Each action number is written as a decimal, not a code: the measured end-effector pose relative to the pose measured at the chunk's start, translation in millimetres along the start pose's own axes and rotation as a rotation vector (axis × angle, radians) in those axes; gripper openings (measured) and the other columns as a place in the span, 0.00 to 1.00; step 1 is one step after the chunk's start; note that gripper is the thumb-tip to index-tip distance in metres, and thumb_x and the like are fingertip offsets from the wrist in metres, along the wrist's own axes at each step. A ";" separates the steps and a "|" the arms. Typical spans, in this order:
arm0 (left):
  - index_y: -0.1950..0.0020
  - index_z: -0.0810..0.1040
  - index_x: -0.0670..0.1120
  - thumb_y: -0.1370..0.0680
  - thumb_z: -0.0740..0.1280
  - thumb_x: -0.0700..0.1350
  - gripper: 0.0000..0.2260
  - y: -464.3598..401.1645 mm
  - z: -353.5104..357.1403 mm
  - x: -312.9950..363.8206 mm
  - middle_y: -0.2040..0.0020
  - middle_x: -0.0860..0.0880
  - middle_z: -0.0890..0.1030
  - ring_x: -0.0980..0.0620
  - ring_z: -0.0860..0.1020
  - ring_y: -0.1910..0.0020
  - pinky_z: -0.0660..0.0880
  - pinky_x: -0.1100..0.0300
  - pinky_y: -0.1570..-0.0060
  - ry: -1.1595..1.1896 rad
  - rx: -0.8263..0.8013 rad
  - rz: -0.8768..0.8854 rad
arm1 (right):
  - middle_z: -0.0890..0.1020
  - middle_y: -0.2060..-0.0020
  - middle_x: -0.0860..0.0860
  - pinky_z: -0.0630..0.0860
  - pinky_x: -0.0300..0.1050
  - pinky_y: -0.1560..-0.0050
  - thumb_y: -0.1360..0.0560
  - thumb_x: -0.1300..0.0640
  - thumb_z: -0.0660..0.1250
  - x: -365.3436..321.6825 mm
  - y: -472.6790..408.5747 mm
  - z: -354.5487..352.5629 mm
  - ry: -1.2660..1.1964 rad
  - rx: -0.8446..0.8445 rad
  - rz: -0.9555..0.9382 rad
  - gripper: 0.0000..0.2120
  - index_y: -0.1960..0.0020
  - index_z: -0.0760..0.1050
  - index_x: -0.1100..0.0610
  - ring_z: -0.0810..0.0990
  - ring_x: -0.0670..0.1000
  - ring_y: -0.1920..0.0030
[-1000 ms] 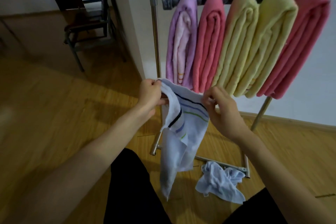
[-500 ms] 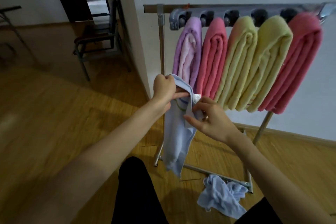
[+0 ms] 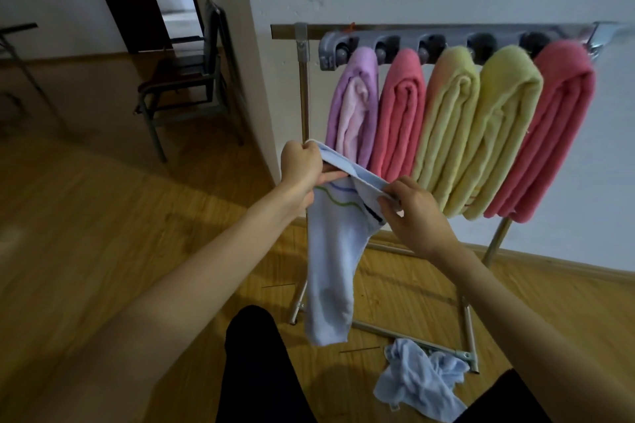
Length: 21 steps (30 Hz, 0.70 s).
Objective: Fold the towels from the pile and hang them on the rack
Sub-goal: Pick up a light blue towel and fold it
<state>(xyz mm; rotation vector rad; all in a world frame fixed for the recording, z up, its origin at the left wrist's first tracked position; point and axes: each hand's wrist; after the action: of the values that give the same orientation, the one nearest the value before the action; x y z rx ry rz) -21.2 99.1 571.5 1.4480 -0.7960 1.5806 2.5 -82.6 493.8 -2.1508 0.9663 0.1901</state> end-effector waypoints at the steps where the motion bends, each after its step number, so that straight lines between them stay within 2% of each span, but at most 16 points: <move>1: 0.42 0.68 0.35 0.17 0.53 0.39 0.10 0.0 -1.3 1.4 0.46 0.33 0.77 0.40 0.82 0.55 0.82 0.53 0.63 -0.021 -0.001 0.006 | 0.74 0.61 0.55 0.73 0.51 0.64 0.24 0.63 0.65 2.6 -1.8 -1.1 0.010 0.012 -0.003 0.04 0.56 0.74 0.63 0.76 0.57 0.64; 5: 0.44 0.69 0.36 0.17 0.55 0.41 0.09 -5.0 -12.8 6.3 0.55 0.35 0.79 0.42 0.83 0.63 0.82 0.52 0.64 -0.287 -0.020 0.050 | 0.74 0.64 0.53 0.64 0.42 0.64 0.23 0.63 0.65 10.0 -10.2 -10.5 -0.004 0.064 0.008 0.05 0.56 0.74 0.64 0.73 0.54 0.66; 8: 0.54 0.72 0.40 0.19 0.58 0.43 0.08 -12.0 -27.3 7.7 0.64 0.40 0.82 0.47 0.83 0.69 0.82 0.52 0.62 -0.750 -0.018 0.238 | 0.73 0.65 0.51 0.67 0.45 0.65 0.23 0.60 0.66 12.9 -14.8 -17.6 0.000 0.065 0.006 0.07 0.58 0.75 0.62 0.71 0.51 0.67; 10: 0.59 0.74 0.41 0.20 0.60 0.43 0.10 -14.6 -35.1 10.0 0.67 0.42 0.83 0.50 0.83 0.71 0.82 0.53 0.62 -0.951 -0.035 0.331 | 0.73 0.66 0.51 0.70 0.48 0.66 0.23 0.58 0.67 13.0 -16.8 -21.4 0.011 0.051 -0.008 0.09 0.58 0.75 0.62 0.71 0.51 0.67; 14: 0.62 0.77 0.39 0.22 0.62 0.45 0.12 -16.7 -41.7 17.1 0.71 0.44 0.82 0.52 0.81 0.75 0.82 0.54 0.62 -1.107 -0.035 0.398 | 0.75 0.68 0.50 0.72 0.49 0.66 0.23 0.56 0.67 12.3 -23.7 -27.2 0.011 0.045 -0.017 0.10 0.59 0.76 0.61 0.73 0.50 0.67; 17: 0.64 0.79 0.41 0.23 0.65 0.47 0.14 -15.0 -40.9 26.0 0.72 0.45 0.81 0.50 0.80 0.73 0.81 0.55 0.65 -1.206 0.020 0.469 | 0.78 0.67 0.54 0.73 0.51 0.65 0.23 0.56 0.67 10.3 -32.4 -33.1 0.019 0.052 -0.022 0.09 0.57 0.76 0.62 0.75 0.52 0.66; 21: 0.66 0.79 0.40 0.26 0.69 0.48 0.13 -14.2 -38.1 38.5 0.72 0.46 0.76 0.48 0.76 0.73 0.75 0.57 0.71 -1.289 0.099 0.547 | 0.77 0.65 0.54 0.72 0.50 0.63 0.23 0.61 0.66 4.1 -43.7 -44.2 0.005 0.066 -0.064 0.06 0.56 0.75 0.64 0.73 0.52 0.65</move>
<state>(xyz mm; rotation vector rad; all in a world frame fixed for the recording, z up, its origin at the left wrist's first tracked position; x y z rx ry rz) -25.9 145.0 603.2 2.4510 -1.9683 0.8382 28.5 -96.9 548.6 -2.1193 0.8924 0.1202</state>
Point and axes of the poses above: each hand's wrist, its own y-axis away from the middle knuckle, its own z-axis out of the palm, x = y × z
